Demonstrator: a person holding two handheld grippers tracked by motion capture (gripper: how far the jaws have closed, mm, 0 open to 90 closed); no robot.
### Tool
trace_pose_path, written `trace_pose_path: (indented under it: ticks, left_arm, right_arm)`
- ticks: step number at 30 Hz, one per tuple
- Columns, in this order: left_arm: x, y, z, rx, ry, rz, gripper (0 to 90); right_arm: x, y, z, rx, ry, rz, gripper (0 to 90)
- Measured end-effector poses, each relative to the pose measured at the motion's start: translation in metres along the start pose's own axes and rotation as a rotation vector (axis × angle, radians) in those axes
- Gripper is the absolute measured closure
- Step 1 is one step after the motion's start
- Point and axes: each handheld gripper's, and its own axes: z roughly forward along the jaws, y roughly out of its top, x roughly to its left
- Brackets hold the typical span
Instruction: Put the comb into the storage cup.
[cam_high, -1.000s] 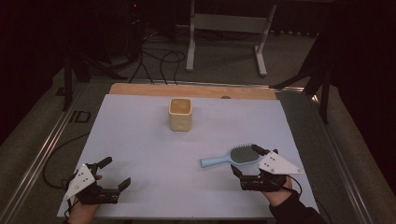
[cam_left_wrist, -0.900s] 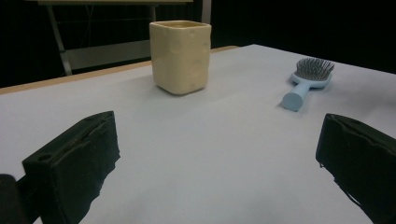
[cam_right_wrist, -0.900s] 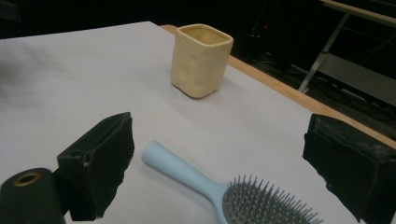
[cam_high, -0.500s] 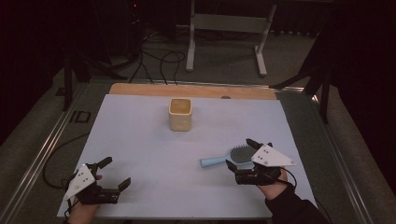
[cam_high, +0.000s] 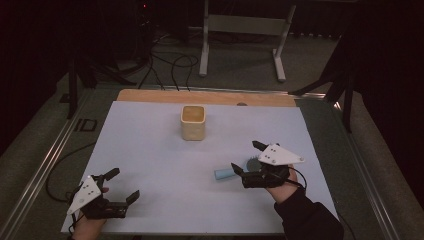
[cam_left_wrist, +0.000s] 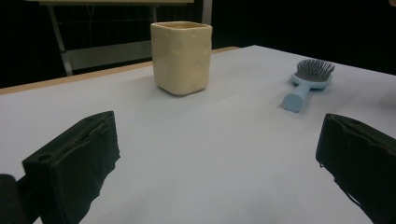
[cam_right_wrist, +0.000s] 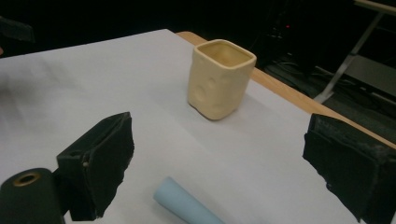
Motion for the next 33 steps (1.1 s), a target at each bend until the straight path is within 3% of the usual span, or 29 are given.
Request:
trace_pose_path:
  ticks: [12, 33]
  left_arm:
    - [0.001, 0.0, -0.001, -0.002, 0.001, -0.002, 0.0]
    - [0.001, 0.0, -0.001, -0.002, 0.0, -0.002, 0.0]
  right_arm:
    - [0.004, 0.002, 0.03, 0.048, 0.071, 0.019, 8.6]
    - [0.01, -0.008, 0.077, 0.101, 0.125, 0.038, 8.7]
